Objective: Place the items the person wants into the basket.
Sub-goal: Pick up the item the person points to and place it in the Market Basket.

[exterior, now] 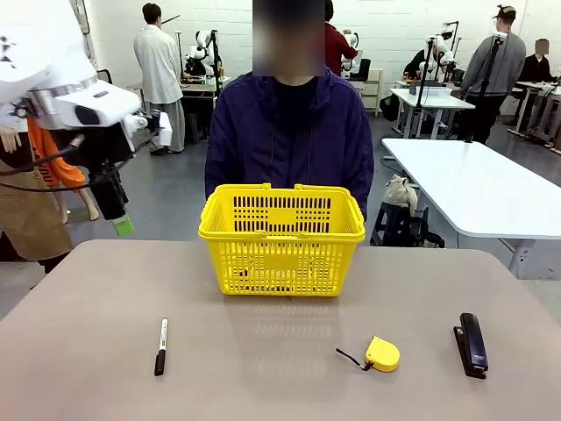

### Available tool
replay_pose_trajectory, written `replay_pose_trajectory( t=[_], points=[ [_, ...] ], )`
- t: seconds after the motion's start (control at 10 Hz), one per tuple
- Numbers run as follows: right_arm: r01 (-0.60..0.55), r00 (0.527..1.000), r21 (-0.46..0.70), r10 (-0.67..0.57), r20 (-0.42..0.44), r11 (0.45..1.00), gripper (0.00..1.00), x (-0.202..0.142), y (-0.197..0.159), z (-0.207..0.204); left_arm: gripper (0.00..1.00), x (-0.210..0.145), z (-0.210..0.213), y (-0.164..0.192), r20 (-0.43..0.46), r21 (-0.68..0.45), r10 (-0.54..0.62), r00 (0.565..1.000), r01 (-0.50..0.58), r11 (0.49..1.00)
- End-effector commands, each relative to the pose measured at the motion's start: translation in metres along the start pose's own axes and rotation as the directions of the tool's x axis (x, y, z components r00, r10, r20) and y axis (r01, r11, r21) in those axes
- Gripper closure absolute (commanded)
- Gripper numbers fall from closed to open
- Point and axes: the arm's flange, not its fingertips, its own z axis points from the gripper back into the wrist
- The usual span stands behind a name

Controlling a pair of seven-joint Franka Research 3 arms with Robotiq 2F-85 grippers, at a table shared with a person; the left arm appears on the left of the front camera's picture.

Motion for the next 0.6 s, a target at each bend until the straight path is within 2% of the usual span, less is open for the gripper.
replay_pose_trajectory(
  t=[0.0,0.2,0.3,0.5],
  points=[
    [-0.018,0.999,0.024,0.017,0.029,1.000,0.00,0.001,0.000,-0.001,0.00,-0.057,0.015,-0.002,0.201,-0.073,-0.117,0.973,0.133,0.988],
    [-0.018,0.999,0.024,0.017,0.029,1.000,0.00,0.001,0.000,-0.001,0.00,-0.120,0.015,-0.001,0.381,-0.044,-0.149,0.912,0.179,0.983],
    [-0.018,0.999,0.024,0.017,0.029,1.000,0.00,0.001,0.000,-0.001,0.00,-0.146,0.012,0.009,0.421,-0.062,-0.121,0.899,0.161,0.985],
    [-0.018,0.999,0.024,0.017,0.029,1.000,0.00,0.001,0.000,-0.001,0.00,-0.193,0.002,0.002,0.499,-0.047,-0.075,0.863,0.113,0.992]
  ],
)
